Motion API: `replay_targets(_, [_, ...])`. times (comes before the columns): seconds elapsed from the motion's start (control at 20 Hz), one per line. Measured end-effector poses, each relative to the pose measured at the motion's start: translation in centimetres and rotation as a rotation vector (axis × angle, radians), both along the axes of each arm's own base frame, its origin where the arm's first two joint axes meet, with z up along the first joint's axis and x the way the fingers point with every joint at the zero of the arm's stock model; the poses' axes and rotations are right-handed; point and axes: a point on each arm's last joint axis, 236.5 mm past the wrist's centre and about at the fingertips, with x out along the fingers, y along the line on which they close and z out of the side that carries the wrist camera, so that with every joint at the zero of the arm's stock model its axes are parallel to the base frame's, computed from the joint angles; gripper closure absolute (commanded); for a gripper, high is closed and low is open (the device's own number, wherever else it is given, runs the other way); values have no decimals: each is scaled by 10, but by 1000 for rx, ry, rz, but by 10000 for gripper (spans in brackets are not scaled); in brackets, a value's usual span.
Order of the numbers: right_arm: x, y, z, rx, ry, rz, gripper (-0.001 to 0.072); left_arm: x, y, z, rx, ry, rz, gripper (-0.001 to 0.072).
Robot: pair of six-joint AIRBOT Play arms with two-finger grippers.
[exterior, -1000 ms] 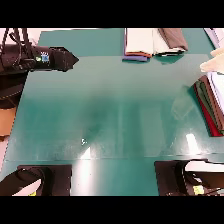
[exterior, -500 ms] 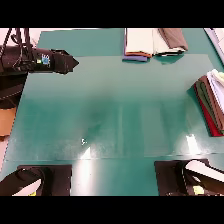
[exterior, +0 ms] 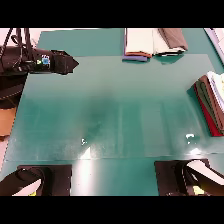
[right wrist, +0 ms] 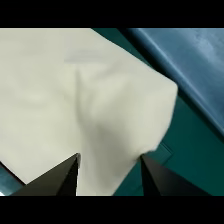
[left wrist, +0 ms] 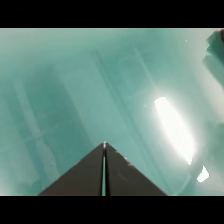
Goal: Fold the shirts.
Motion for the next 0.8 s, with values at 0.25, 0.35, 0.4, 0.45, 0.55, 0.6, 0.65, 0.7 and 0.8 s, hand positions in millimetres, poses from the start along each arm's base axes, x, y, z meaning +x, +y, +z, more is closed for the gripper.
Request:
replay_targets(0.25, [-16, -15, 49, -124, -89, -78, 259, 0, 0, 0, 10, -8, -8, 680])
replay_targets(0.35, [11, -10, 75, -155, -193, -35, 260, 0, 0, 0, 12, -10, -10, 680])
replay_targets(0.4, [31, -2, 87, -159, -249, 5, 262, 0, 0, 0, 13, -11, -11, 680])
replay_targets(0.45, [54, 9, 98, -156, -307, 59, 264, 0, 0, -1, 14, -11, -12, 680])
replay_targets(0.55, [102, 43, 113, -128, -397, 188, 265, 0, 0, 0, 14, -13, -12, 680])
replay_targets(0.6, [127, 66, 118, -107, -430, 265, 265, 0, 0, 0, 15, -13, -12, 680])
replay_targets(0.65, [148, 89, 122, -89, -453, 340, 265, 0, 0, 0, 15, -14, -12, 680])
replay_targets(0.7, [170, 118, 125, -67, -474, 425, 265, 1, 0, 0, 16, -16, -13, 680])
replay_targets(0.8, [203, 173, 130, -30, -503, 580, 266, 1, 0, 0, 17, -17, -11, 680])
